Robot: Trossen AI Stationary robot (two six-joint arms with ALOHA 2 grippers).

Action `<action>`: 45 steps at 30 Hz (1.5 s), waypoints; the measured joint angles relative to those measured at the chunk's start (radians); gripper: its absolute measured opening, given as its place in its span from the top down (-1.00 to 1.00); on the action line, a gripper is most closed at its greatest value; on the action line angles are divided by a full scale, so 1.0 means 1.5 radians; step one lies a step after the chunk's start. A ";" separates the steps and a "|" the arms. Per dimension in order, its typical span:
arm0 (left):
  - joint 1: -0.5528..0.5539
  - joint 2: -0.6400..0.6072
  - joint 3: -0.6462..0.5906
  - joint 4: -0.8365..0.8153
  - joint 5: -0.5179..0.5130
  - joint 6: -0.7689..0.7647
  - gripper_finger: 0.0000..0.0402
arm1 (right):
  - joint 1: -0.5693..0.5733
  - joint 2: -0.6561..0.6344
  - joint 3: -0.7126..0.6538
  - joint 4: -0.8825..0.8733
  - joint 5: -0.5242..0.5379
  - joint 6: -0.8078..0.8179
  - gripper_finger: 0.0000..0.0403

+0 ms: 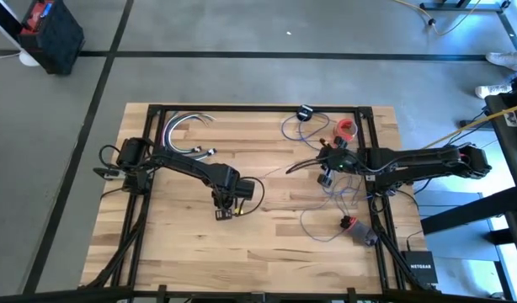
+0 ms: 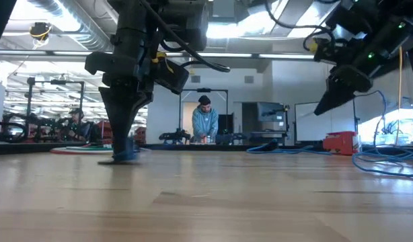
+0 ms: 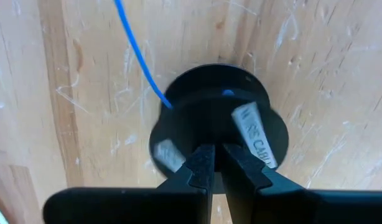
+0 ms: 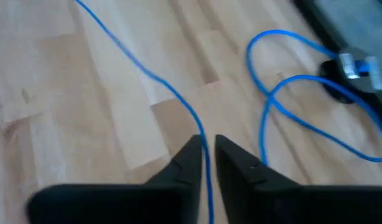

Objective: Coil cords
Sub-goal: Uncoil the blue wire from the spool

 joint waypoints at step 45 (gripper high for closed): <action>0.000 0.000 0.000 0.035 0.000 0.027 0.89 | 0.000 0.667 0.288 0.492 -0.304 -0.225 0.06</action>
